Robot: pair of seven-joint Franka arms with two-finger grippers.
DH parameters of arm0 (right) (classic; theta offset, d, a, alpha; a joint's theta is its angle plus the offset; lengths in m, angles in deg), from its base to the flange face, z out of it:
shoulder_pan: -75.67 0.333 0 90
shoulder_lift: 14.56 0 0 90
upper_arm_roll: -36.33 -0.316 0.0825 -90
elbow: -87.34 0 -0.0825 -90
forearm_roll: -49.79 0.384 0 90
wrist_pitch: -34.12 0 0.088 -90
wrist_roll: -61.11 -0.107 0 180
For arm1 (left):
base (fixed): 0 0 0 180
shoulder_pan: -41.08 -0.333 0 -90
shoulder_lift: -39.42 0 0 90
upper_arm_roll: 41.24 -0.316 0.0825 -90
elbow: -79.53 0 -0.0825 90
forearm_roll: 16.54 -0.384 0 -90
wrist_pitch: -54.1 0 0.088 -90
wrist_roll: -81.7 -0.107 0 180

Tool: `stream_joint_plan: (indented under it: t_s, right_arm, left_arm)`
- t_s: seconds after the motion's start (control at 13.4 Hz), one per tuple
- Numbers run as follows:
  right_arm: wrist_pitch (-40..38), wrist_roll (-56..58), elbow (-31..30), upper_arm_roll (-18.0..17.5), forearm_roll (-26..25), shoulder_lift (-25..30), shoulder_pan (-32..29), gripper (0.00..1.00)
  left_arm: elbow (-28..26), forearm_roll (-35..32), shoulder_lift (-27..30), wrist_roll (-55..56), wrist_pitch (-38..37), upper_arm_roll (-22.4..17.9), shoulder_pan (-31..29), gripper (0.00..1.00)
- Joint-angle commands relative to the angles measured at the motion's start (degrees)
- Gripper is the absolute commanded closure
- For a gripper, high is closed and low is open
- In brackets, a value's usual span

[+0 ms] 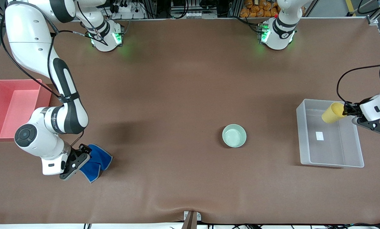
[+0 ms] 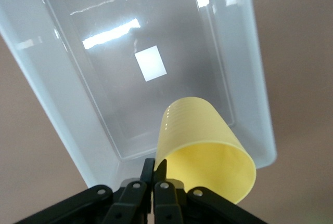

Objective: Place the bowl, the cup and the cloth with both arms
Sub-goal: 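Grasp the yellow cup with the left gripper while the right gripper grasps the cloth, then lower the cup into the clear bin and open the left gripper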

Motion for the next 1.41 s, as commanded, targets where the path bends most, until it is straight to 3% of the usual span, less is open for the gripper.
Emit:
stream_joint_plan:
  t_s: [0.0, 0.74, 0.82, 0.89, 0.97, 1.04, 1.12, 1.34]
  right_arm:
    - [0.6, 1.6, 1.3, 0.0, 1.3, -2.0, 0.3, 0.0]
    - [3.7, 3.8, 1.2, 0.1, 0.9, -4.9, 1.4, 0.0]
    - [5.1, 3.8, 1.1, 0.1, 0.9, -5.2, 1.4, 0.0]
    - [5.4, 3.8, 1.1, 0.1, 0.9, -5.3, 1.4, 0.0]
    - [5.4, 3.8, 1.1, 0.1, 0.9, -5.3, 1.4, 0.28]
    - [5.4, 3.8, 1.1, 0.0, 1.0, -5.3, 1.3, 0.71]
    - [5.4, 3.8, 1.1, 0.0, 1.0, -5.3, 1.3, 0.97]
    - [5.4, 4.9, 1.1, 0.0, 1.1, -5.3, 1.3, 1.0]
  left_arm:
    - [2.6, -1.3, -3.8, -1.3, -1.1, 0.7, -0.1, 1.0]
    - [3.2, -5.3, -10.7, 0.4, -1.1, 0.6, 0.0, 1.0]
    - [3.4, -5.3, -10.7, 0.9, -1.1, 0.6, 0.1, 0.96]
    - [3.6, -5.3, -10.7, 2.1, -1.1, 0.6, 0.2, 0.66]
    - [4.2, -5.3, -10.4, 3.7, -1.2, 0.6, 0.2, 0.13]
    - [4.4, -5.3, -10.0, 3.8, -1.2, 0.8, 0.1, 0.0]
    - [4.5, -5.3, -9.1, 3.9, -1.2, 0.9, 0.2, 0.0]
    - [7.2, -4.8, -5.7, 3.5, -3.3, 1.3, 0.1, 0.0]
